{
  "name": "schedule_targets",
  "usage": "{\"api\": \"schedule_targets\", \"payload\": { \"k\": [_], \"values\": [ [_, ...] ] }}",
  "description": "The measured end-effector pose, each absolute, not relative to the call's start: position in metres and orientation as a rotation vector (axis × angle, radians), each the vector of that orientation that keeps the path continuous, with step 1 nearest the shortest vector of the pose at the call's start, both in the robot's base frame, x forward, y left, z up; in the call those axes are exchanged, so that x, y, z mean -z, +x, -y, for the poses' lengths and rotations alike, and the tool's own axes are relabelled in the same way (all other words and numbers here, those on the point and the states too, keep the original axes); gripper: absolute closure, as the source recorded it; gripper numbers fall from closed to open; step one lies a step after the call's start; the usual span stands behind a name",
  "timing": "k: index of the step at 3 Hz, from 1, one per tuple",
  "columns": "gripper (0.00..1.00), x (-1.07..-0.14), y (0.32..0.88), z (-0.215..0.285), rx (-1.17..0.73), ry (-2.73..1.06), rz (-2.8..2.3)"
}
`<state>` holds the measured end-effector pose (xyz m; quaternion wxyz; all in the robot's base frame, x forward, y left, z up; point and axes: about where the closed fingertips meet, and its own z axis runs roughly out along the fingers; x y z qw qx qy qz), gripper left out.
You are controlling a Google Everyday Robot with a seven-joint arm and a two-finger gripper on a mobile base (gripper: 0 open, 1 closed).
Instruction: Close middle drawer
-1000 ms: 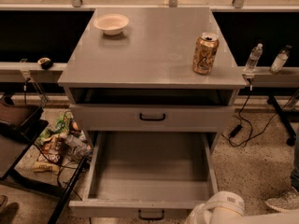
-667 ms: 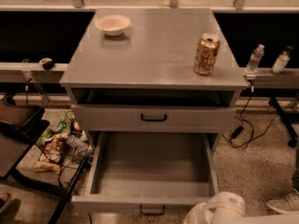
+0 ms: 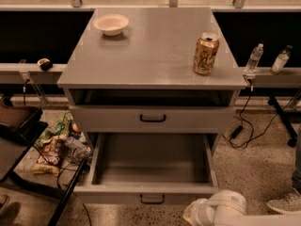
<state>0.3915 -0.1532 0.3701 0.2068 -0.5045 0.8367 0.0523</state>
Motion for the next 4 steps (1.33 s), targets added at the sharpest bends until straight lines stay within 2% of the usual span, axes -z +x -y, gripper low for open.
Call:
{"api": "schedule_targets", "payload": {
  "k": [4],
  "values": [
    [1.00, -0.373, 0.515, 0.160, -0.036, -1.265, -1.993]
  ]
}}
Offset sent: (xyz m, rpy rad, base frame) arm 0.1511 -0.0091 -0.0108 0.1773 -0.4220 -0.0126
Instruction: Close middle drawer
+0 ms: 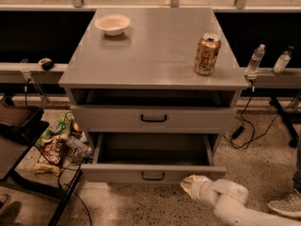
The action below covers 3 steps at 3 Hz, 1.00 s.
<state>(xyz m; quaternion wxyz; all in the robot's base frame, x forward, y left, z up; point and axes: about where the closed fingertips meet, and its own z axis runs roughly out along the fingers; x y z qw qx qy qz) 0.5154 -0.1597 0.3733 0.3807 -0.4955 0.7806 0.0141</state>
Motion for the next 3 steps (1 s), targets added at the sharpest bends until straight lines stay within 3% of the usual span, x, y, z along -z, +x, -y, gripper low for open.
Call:
{"api": "schedule_targets", "payload": {
  "k": [3],
  "values": [
    [1.00, -0.393, 0.586, 0.177, 0.065, -1.237, -1.868]
  ]
}}
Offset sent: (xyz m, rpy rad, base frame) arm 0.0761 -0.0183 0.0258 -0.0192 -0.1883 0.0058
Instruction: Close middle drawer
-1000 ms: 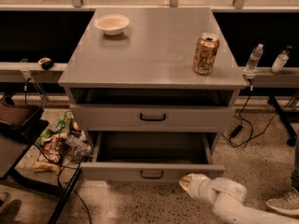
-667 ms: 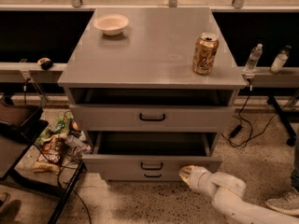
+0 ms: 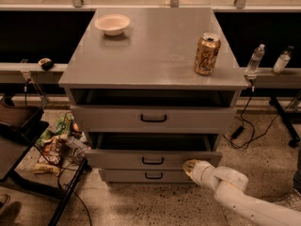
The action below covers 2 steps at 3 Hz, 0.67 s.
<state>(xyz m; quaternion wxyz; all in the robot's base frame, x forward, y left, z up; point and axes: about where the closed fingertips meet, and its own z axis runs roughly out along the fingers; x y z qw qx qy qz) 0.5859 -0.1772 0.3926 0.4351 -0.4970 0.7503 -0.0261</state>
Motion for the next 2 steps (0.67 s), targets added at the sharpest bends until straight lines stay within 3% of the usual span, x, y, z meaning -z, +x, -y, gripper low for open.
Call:
{"api": "schedule_targets", "payload": {
  "k": [2],
  "values": [
    [0.58, -0.3921, 0.5861, 0.1777, 0.066, -1.238, -1.868]
  ]
}}
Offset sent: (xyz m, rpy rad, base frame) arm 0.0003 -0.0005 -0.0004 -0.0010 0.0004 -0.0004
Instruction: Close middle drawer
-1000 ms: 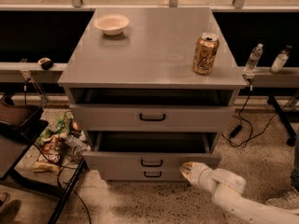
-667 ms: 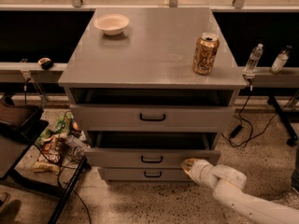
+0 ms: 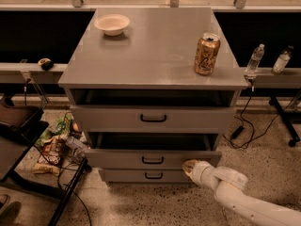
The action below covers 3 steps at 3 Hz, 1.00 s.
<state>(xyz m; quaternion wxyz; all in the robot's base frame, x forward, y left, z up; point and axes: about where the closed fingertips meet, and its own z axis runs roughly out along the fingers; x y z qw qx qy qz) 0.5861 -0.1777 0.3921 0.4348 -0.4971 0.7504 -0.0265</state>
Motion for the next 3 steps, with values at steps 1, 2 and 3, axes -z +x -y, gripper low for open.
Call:
{"api": "schedule_targets", "payload": {
  "k": [1, 2, 3],
  "values": [
    [0.27, -0.3921, 0.5862, 0.1776, 0.066, -1.238, -1.868],
    [0.04, -0.3921, 0.5862, 0.1776, 0.066, -1.238, -1.868],
    [0.00, -0.3921, 0.5862, 0.1776, 0.066, -1.238, -1.868]
  ]
}}
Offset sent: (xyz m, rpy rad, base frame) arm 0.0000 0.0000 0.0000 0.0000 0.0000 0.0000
